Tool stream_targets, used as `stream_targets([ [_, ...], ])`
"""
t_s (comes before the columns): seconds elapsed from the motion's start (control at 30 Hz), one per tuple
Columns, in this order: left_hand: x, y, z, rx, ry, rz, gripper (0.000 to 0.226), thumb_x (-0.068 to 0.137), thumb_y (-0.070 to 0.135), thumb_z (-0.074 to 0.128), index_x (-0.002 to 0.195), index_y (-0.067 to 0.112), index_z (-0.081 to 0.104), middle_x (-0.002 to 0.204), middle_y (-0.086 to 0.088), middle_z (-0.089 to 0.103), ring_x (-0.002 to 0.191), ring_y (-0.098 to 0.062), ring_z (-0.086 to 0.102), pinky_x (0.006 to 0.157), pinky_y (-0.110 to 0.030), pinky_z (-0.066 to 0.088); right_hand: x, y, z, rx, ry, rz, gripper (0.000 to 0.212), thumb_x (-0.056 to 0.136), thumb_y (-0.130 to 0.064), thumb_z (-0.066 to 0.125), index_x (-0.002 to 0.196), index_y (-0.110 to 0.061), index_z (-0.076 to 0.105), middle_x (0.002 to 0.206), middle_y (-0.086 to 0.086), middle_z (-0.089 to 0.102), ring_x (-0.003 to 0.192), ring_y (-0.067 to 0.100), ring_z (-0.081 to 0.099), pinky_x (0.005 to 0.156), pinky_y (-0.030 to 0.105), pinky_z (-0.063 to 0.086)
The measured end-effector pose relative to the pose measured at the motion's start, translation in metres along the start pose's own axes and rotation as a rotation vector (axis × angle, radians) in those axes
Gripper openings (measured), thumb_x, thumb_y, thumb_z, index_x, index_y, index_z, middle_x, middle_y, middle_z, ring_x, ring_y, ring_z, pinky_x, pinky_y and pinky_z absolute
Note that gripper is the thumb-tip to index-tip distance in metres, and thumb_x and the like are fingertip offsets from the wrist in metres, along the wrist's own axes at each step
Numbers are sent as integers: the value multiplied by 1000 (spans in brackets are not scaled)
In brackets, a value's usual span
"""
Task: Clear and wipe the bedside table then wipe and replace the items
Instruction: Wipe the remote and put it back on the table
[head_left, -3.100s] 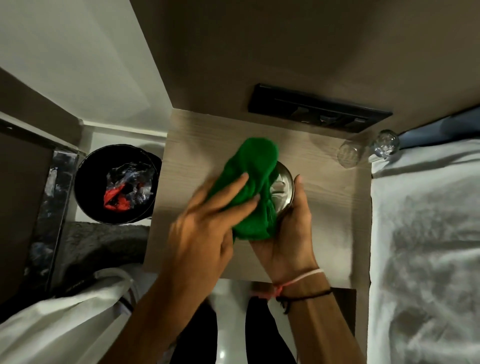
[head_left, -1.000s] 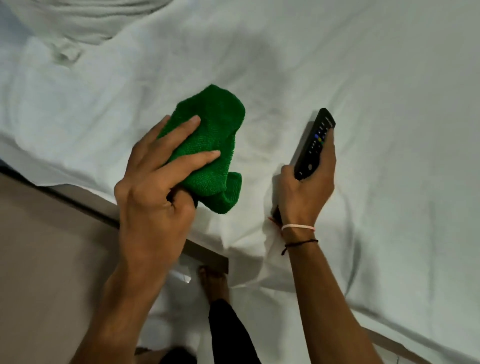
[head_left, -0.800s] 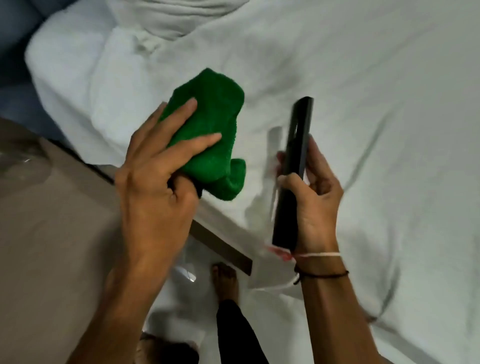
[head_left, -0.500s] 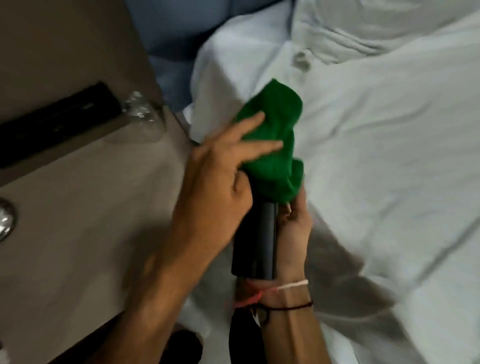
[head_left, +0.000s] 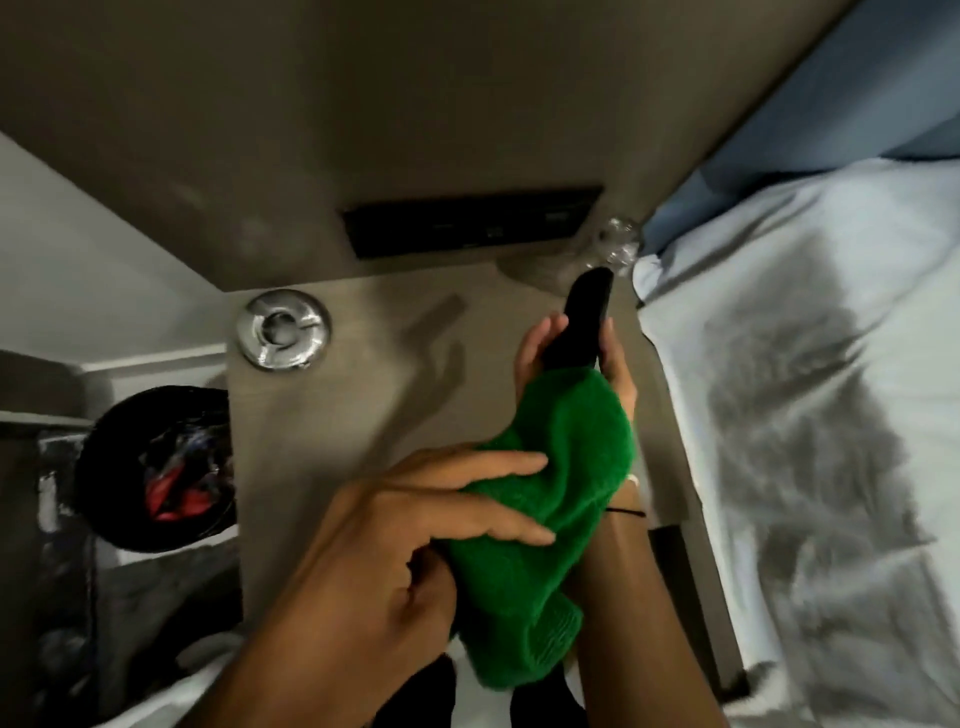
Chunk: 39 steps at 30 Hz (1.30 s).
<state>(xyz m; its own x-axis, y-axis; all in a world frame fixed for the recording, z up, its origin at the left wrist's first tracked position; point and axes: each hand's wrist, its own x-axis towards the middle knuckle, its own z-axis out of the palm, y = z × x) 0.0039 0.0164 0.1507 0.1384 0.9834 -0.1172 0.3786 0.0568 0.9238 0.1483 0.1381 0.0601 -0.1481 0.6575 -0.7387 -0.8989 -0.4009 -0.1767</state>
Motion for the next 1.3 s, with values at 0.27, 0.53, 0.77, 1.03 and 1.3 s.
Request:
stream_targets([
  [0.27, 31, -29, -58, 96, 407, -52, 66, 68, -11, 40, 105, 28, 79, 140, 14, 64, 133, 3, 54, 112, -9, 38, -10, 52, -11, -534, 32, 152, 53, 103, -45, 40, 128, -2, 57, 120, 21, 56, 110, 36, 55, 112, 52, 42],
  [0.53, 100, -41, -10, 445, 52, -155, 56, 86, -3, 50, 130, 27, 69, 159, 12, 44, 149, -21, 35, 112, -47, 45, -14, 47, -14, -468, -131, 195, 33, 99, -17, 43, 109, -6, 73, 97, 9, 76, 84, 20, 75, 76, 33, 62],
  [0.77, 69, -37, 11, 378, -122, -175, 55, 81, 11, 41, 114, 39, 75, 147, 31, 51, 144, -1, 40, 114, -29, 46, 32, 6, -6, -467, 69, 312, 62, 102, -52, 34, 107, -2, 71, 92, 20, 71, 79, 30, 71, 80, 37, 59],
  [1.03, 41, -68, -25, 203, 108, -302, 66, 68, -8, 44, 96, 40, 80, 130, 30, 64, 123, 13, 56, 100, -8, 45, 103, 24, -7, -699, 438, -8, 21, 107, -24, 45, 114, -9, 57, 93, 10, 63, 70, 18, 56, 62, 34, 48],
  [1.3, 28, -73, -2, 206, 371, -348, 65, 72, -20, 54, 109, 28, 79, 141, 12, 62, 135, -7, 55, 112, -17, 43, 141, 27, 7, -655, 305, -84, 24, 101, -1, 53, 80, -8, 45, 118, 30, 62, 111, 47, 65, 96, 56, 53],
])
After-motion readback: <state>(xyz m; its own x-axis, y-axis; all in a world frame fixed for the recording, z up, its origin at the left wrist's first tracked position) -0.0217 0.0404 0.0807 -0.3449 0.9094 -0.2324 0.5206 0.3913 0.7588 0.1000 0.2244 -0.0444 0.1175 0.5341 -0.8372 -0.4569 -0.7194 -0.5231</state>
